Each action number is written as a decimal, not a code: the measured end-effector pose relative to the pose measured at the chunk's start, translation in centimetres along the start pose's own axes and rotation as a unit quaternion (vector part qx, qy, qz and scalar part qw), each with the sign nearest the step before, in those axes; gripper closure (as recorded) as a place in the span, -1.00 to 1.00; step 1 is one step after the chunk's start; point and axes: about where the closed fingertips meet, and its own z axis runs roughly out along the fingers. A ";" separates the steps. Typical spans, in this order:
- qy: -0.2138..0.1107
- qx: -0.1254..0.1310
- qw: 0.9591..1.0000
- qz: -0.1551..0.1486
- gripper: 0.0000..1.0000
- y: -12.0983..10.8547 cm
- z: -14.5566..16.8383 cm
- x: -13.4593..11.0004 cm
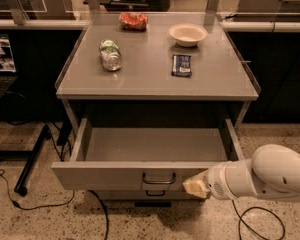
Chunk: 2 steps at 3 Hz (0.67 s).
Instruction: Close top drawer
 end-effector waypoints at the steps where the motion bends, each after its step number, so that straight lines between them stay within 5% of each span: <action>1: 0.001 0.001 1.000 -0.003 1.00 0.0 0.2 -0.3; 2: 0.023 0.018 0.999 -0.013 1.00 -2.3 1.7 -3.1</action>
Offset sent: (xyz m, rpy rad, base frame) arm 0.1286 0.0174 -0.0040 -0.1932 0.0146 0.0472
